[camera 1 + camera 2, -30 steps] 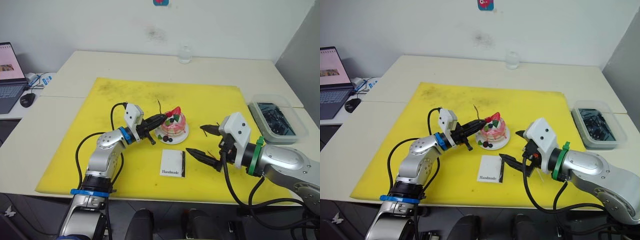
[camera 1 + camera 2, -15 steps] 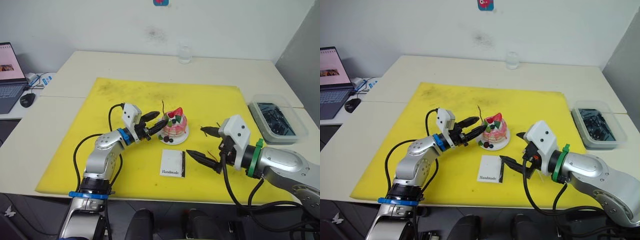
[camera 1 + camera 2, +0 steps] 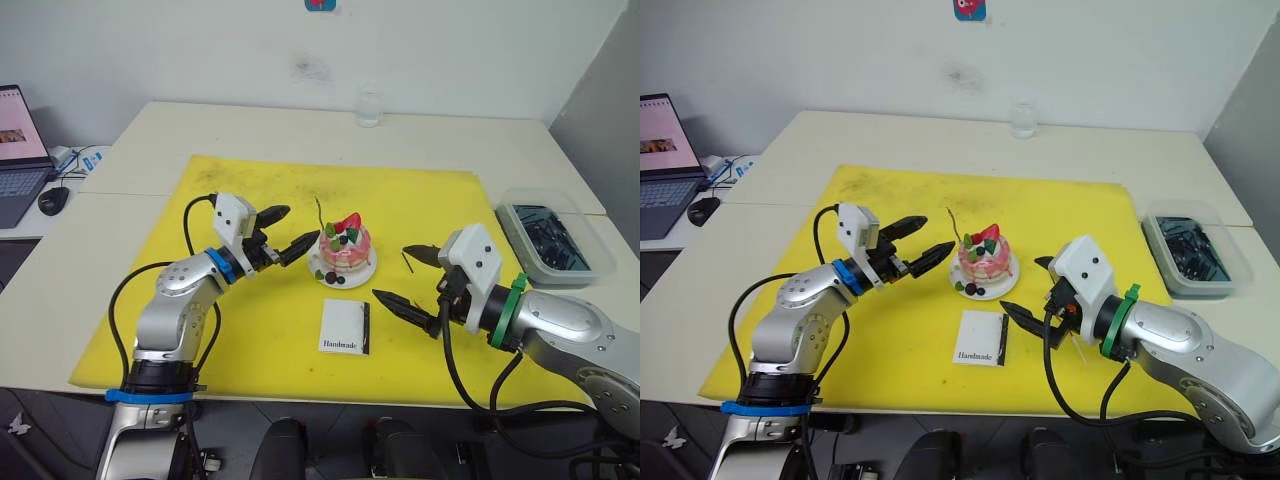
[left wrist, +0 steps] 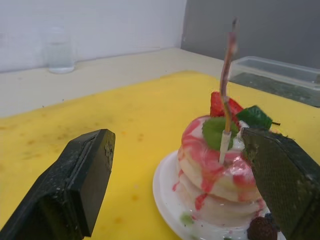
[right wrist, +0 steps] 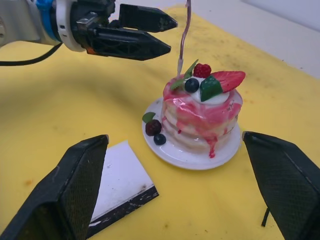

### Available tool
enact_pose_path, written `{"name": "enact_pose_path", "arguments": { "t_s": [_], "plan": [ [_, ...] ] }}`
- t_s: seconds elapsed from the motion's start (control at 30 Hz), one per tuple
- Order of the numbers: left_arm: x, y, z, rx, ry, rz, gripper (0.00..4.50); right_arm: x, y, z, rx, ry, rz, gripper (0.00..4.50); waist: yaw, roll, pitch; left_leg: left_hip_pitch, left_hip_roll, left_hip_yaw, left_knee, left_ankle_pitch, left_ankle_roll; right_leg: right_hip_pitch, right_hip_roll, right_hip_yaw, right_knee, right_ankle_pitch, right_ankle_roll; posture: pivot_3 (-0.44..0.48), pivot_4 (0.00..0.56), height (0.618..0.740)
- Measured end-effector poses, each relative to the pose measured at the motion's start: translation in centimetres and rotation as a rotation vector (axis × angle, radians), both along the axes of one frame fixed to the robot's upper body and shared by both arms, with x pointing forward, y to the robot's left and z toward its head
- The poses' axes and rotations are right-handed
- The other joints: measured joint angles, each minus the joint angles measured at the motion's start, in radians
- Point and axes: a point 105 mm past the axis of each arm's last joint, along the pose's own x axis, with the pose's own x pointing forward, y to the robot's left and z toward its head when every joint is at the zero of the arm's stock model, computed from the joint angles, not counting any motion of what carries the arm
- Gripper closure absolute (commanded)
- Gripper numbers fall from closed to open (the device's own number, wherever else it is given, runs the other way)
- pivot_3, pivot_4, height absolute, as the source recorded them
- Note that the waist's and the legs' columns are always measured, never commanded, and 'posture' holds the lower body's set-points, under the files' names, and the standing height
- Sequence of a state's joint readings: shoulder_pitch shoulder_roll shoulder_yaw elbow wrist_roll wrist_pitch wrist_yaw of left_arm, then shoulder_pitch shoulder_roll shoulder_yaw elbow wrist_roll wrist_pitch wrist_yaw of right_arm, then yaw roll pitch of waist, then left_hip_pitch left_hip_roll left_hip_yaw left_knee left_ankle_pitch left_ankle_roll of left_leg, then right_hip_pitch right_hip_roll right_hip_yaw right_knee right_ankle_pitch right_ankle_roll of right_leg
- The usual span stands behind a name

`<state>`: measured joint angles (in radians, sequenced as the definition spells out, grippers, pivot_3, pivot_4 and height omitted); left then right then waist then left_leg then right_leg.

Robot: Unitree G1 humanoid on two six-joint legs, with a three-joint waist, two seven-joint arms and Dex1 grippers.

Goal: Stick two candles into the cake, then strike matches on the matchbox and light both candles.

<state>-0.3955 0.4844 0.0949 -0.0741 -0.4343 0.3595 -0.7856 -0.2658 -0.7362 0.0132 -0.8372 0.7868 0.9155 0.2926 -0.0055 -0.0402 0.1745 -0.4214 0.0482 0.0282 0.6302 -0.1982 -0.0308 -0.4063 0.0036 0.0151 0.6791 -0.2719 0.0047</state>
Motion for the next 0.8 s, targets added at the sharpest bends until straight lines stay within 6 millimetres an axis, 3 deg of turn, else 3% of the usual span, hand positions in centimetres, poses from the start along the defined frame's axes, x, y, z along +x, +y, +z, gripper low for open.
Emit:
{"name": "enact_pose_path", "arguments": {
  "t_s": [0.13,0.2,0.3,0.47,0.63,0.8],
  "plan": [
    [-2.9,2.8,-0.2,0.185,0.063,-0.066,0.01,-0.2,-2.2,0.9,0.013,-0.038,-0.065,0.00,-0.006,0.000,0.000,0.001,0.001,0.000,-0.002,0.000,0.000,-0.001,-0.003,0.000,0.000,-0.001,-0.002,0.000,0.150,0.740],
    [-4.4,2.8,-0.3,0.228,0.095,-0.134,0.01,-0.5,-3.2,0.9,0.005,-0.037,-0.092,0.00,-0.003,0.000,0.000,0.001,0.001,0.000,-0.002,0.000,0.000,0.000,-0.004,0.000,0.000,-0.001,-0.002,0.000,0.150,0.740],
    [-6.9,1.8,-1.2,0.279,0.161,-0.264,0.01,-1.6,-4.5,-0.5,-0.036,0.016,-0.127,0.00,0.004,0.000,0.000,0.001,0.000,0.000,-0.002,0.000,0.000,0.000,-0.006,-0.001,-0.001,-0.002,-0.002,0.000,0.150,0.740],
    [-10.3,-2.5,-2.0,0.241,0.180,-0.464,0.01,-4.0,-5.8,-4.6,-0.078,0.164,-0.208,0.00,0.004,0.000,0.000,0.002,-0.001,0.000,-0.001,0.000,0.000,0.001,-0.008,0.000,-0.001,-0.002,-0.003,0.000,0.150,0.740],
    [-11.2,-4.5,-2.1,0.208,0.168,-0.530,0.01,-4.8,-6.2,-7.3,-0.102,0.193,-0.288,0.00,-0.003,0.001,0.000,0.005,0.000,0.000,-0.001,0.000,0.000,0.001,-0.006,0.000,0.001,-0.004,-0.006,0.000,0.150,0.740],
    [-11.7,-5.4,-2.4,0.213,0.178,-0.587,0.01,-4.3,-6.4,-8.5,-0.092,0.173,-0.357,0.00,-0.003,0.001,0.000,0.005,0.000,0.000,-0.001,0.000,0.000,0.001,-0.006,0.001,0.000,-0.004,-0.007,0.000,0.150,0.740]
  ]
}}
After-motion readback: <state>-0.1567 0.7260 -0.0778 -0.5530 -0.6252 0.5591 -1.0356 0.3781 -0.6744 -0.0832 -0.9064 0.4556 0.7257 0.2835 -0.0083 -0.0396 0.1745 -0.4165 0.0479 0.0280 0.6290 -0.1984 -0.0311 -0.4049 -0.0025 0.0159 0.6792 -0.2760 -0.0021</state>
